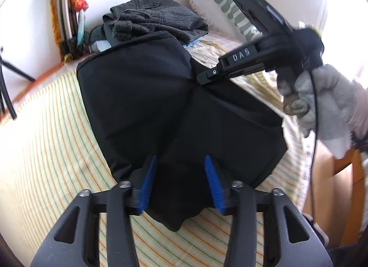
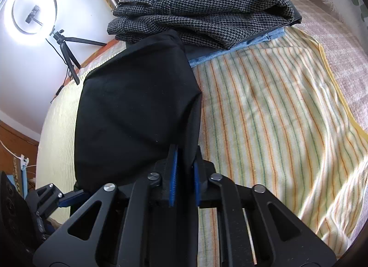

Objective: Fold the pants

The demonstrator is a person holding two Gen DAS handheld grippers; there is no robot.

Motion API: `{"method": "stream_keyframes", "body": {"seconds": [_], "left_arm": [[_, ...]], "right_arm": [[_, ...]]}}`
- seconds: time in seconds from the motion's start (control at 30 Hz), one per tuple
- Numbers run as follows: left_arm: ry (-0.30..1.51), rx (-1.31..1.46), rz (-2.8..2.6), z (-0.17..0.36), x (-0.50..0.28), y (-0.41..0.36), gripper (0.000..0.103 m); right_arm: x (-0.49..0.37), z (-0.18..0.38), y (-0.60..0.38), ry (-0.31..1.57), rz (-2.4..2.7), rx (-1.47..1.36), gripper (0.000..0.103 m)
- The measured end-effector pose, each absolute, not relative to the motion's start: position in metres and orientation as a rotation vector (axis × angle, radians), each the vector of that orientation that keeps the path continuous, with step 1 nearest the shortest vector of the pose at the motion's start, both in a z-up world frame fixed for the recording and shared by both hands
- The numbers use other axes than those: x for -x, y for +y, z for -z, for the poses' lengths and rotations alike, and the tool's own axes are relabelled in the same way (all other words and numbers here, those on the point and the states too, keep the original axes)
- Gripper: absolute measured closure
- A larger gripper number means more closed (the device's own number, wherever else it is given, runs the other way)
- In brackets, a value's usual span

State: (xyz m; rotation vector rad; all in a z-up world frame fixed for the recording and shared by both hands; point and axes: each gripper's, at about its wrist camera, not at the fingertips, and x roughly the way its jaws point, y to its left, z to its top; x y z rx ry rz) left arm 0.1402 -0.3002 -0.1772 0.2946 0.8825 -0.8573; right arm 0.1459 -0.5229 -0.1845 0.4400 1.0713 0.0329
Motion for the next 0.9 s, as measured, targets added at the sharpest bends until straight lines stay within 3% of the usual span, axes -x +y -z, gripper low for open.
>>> {"method": "stream_keyframes", "body": {"seconds": [0.07,0.23,0.53,0.9], "left_arm": [[0.911,-0.228,0.872,0.171,-0.142,-0.291,0.043],[0.931,-0.089,0.894,0.153,-0.151,-0.265,0.041],[1.108,0.248,0.825,0.182,-0.214,-0.243,0.040],[1.102,0.238,0.818,0.197,-0.223,-0.266,0.040]], "right_arm": [[-0.143,0.183,-0.524,1.072,-0.062,-0.438,0.083],[-0.132,0.175,-0.538,1.020,-0.156,-0.497,0.037],[-0.135,0.192,-0.547,1.001,-0.272,-0.589,0.034],[-0.140,0.194,-0.517,0.976,-0.340,-0.529,0.036]]}}
